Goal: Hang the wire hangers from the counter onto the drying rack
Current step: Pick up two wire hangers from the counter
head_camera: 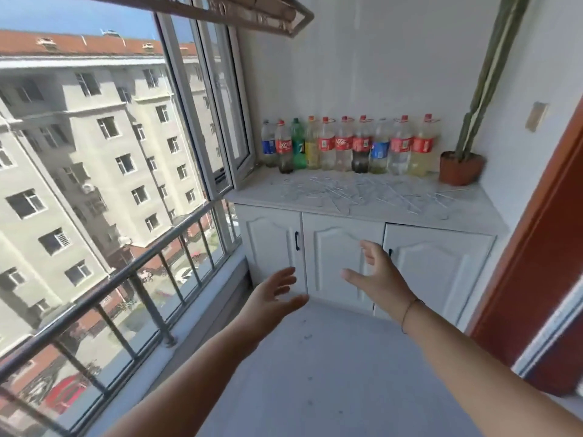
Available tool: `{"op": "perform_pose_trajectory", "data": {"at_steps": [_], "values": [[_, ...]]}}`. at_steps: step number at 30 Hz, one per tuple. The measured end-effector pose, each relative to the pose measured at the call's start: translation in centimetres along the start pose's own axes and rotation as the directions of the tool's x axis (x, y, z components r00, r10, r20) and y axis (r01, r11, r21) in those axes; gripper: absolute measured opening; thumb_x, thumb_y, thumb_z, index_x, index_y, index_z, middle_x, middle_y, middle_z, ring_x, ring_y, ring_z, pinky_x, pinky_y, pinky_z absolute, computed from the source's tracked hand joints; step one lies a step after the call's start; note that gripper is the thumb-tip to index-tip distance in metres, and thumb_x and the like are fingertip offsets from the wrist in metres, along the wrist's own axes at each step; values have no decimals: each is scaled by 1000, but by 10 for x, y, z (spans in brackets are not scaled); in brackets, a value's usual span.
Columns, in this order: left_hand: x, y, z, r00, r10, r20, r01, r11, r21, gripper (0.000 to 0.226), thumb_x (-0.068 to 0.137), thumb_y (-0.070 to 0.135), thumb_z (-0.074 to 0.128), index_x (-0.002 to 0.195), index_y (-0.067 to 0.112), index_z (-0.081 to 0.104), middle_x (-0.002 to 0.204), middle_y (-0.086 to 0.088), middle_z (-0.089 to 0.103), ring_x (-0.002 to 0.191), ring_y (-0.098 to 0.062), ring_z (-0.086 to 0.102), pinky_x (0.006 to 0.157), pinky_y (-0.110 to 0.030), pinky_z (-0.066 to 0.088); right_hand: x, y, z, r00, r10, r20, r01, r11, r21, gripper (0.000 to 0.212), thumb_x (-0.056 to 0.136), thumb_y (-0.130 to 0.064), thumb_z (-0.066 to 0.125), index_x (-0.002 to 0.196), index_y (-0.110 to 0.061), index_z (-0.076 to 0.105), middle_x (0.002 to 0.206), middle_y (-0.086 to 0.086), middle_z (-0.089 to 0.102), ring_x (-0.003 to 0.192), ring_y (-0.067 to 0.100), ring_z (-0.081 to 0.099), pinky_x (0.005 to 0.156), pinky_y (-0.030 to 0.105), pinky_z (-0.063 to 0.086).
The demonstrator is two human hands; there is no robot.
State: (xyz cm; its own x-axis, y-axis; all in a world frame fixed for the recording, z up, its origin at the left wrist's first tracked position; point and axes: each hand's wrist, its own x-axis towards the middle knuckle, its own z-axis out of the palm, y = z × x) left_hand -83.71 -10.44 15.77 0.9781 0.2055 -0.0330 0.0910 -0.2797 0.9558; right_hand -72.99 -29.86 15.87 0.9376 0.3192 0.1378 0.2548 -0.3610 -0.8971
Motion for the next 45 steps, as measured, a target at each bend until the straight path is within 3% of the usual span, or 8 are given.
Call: {"op": "perform_pose_trajectory", "data": {"at_steps": [4, 9, 19, 26, 31, 35, 40, 45], "values": [[81, 1, -8, 999, 12, 41, -12, 1000, -3, 60, 80, 28, 71, 134, 28, 46, 126, 9, 56, 119, -9, 51, 96, -27, 41, 64, 9, -8, 997, 47, -57, -44, 998, 39, 62, 80, -23, 70, 133, -15, 40, 140, 2, 42, 130, 15, 40, 104, 27, 33], [185, 7, -18, 996, 22, 82, -22, 1000, -2, 50, 81, 26, 71, 126, 31, 50, 123, 8, 59, 116, -10, 53, 97, -29, 42, 141, 14, -17, 989, 84, -121, -75, 994, 78, 40, 80, -21, 69, 115, -24, 50, 124, -3, 52, 117, 13, 49, 90, 22, 35], [353, -5, 24, 984, -6, 176, 7, 1000, -6, 43, 80, 22, 73, 117, 31, 52, 114, 7, 61, 109, -10, 57, 85, -21, 45, 264, 75, -54, 956, 193, -219, -169, 978, 124, 32, 81, -18, 68, 111, -16, 57, 112, -1, 59, 104, 13, 54, 80, 18, 38], [471, -5, 62, 991, -41, 128, 43, 999, -19, 40, 79, 26, 73, 114, 33, 55, 115, 9, 62, 110, -10, 57, 91, -26, 45, 383, 129, -89, 960, 222, -170, -204, 972, 120, 30, 82, -17, 65, 111, -13, 58, 107, -1, 61, 100, 12, 57, 76, 14, 41], [543, 1, 85, 995, -81, 51, 81, 997, -8, 41, 83, 26, 69, 121, 31, 54, 117, 12, 61, 110, -7, 57, 77, -24, 42, 466, 167, -114, 960, 258, -108, -249, 964, 89, 22, 83, -15, 64, 106, -13, 60, 102, 1, 62, 94, 13, 59, 85, 25, 46], [586, -5, 96, 992, -122, 23, 122, 992, -10, 42, 84, 25, 67, 123, 27, 53, 116, 11, 61, 110, -8, 57, 74, -23, 42, 521, 204, -123, 949, 303, -86, -298, 952, 64, 18, 83, -14, 63, 101, -11, 63, 96, 2, 64, 88, 14, 58, 71, 17, 44], [632, -22, 91, 984, -179, -15, 178, 983, -37, 46, 77, 30, 73, 120, 26, 55, 117, 5, 62, 110, -10, 58, 84, -23, 44, 571, 238, -110, 928, 370, -46, -366, 928, 75, 10, 83, -13, 63, 93, -13, 64, 88, 2, 63, 83, 15, 58, 67, 18, 42], [682, -42, 73, 972, -235, -29, 233, 972, -39, 50, 69, 37, 73, 115, 27, 56, 116, 4, 63, 108, -10, 59, 82, -20, 45, 617, 259, -82, 912, 409, 23, -409, 909, 75, 7, 82, -14, 63, 87, -12, 67, 75, -2, 61, 72, 11, 56, 62, 17, 41]]}}
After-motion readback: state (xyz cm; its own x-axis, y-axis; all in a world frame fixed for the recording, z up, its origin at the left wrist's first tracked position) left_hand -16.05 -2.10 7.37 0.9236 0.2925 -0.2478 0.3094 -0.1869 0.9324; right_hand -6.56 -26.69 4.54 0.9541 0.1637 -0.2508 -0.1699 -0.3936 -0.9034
